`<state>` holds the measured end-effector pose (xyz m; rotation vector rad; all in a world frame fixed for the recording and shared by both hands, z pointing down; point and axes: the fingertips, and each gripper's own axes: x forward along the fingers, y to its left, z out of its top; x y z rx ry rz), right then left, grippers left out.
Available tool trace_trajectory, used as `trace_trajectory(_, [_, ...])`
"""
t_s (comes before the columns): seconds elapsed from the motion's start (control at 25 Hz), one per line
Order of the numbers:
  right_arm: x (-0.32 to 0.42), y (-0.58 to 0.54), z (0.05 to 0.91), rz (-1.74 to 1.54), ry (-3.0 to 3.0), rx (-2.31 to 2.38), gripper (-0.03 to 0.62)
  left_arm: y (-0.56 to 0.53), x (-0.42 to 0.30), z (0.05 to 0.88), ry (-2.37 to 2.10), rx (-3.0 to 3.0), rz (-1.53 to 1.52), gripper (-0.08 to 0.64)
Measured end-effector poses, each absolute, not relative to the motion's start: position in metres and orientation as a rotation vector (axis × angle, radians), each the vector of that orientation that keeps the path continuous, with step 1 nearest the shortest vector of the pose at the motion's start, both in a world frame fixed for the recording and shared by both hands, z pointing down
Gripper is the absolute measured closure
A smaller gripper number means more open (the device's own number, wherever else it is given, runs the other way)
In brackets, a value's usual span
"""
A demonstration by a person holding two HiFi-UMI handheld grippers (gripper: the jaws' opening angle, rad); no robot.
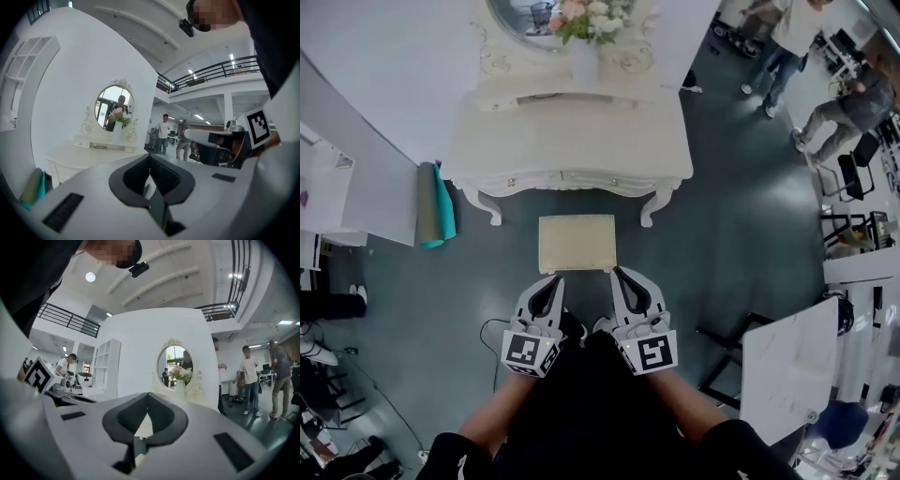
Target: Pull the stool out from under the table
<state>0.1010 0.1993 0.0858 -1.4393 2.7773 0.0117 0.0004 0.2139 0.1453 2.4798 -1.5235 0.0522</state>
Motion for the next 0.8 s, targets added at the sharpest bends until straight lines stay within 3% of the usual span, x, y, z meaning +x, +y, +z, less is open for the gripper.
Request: trace_trajectory(0.8, [0.122, 0.226, 0.05, 0.094, 2.78, -1.377, 0.575, 0.236, 0.028, 0.127, -1.549, 2.516, -0.107, 0.546])
